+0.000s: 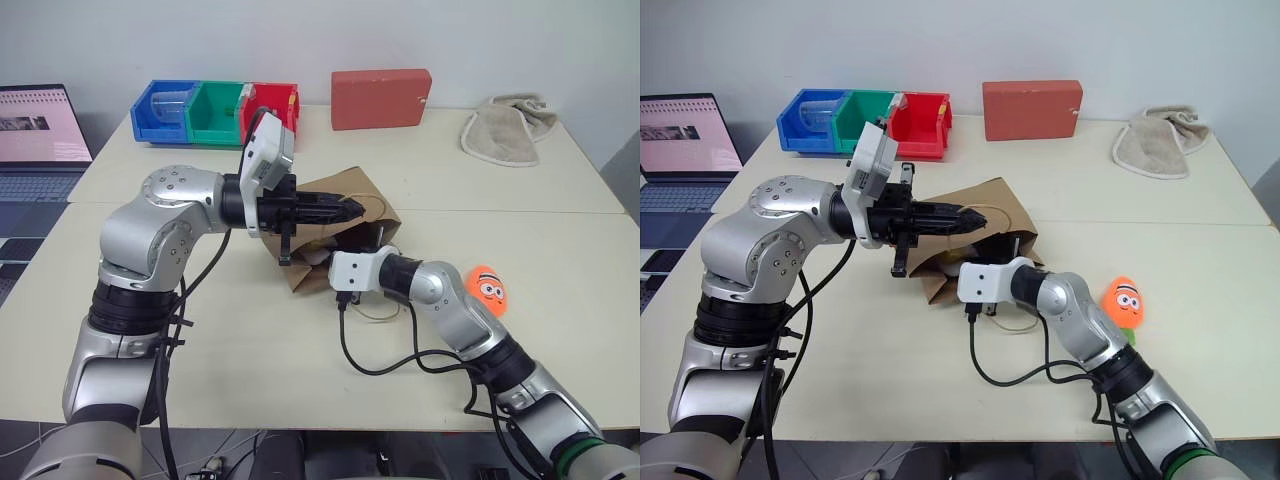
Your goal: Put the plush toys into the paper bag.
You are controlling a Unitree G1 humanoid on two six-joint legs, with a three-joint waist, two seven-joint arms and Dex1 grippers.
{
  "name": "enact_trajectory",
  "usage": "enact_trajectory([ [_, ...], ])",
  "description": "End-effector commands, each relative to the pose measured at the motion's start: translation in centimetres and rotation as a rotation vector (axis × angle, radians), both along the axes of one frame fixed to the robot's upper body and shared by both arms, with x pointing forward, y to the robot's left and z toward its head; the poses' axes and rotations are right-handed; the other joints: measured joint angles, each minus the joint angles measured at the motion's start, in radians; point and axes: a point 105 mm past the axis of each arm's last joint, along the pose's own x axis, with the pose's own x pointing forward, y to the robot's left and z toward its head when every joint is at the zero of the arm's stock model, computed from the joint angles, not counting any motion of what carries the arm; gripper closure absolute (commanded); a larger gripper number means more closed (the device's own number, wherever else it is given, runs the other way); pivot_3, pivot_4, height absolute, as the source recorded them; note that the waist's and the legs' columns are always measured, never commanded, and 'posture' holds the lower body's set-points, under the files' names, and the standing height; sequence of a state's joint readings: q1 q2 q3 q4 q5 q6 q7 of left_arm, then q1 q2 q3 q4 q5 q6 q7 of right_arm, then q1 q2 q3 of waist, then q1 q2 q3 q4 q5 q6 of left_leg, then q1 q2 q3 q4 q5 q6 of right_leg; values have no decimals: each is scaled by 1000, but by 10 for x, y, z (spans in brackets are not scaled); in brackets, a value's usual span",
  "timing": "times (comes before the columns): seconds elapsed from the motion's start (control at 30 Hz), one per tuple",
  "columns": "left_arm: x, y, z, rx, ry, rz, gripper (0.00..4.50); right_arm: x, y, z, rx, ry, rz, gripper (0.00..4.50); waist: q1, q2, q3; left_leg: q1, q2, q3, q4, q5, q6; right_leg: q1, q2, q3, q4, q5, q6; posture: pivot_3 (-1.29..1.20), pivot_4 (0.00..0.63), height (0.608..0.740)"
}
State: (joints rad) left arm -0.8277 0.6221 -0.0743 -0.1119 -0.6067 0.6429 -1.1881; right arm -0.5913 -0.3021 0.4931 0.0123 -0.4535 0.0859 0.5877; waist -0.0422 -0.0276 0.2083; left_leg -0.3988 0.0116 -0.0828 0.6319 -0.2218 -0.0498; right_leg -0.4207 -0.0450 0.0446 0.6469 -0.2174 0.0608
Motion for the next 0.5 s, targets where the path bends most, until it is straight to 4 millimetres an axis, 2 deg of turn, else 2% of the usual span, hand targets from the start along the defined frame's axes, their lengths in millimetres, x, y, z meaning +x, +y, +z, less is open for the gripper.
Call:
enact_trajectory([
  [0.03,-5,-1,16,-27,-59,-10,4500,4,7,11,32,-31,-12,4484,0,0,0,0,0,0,0,0,0,0,0,0,0,0,0,0,150,740],
  [0.2,-3,-1,14,-28,-52,-2,4500,4,9,9,64,11,-24,4484,-3,0,0,0,0,0,0,0,0,0,0,0,0,0,0,0,150,740],
  [0.3,-3,0,13,-25,-53,2,4500,3,6,8,81,33,-26,3840,-4,0,0,0,0,0,0,0,0,0,0,0,0,0,0,0,150,740],
  [0.5,-3,1,10,-15,-54,7,4500,1,1,12,79,16,-32,1697,-5,0,0,0,0,0,0,0,0,0,0,0,0,0,0,0,150,740],
])
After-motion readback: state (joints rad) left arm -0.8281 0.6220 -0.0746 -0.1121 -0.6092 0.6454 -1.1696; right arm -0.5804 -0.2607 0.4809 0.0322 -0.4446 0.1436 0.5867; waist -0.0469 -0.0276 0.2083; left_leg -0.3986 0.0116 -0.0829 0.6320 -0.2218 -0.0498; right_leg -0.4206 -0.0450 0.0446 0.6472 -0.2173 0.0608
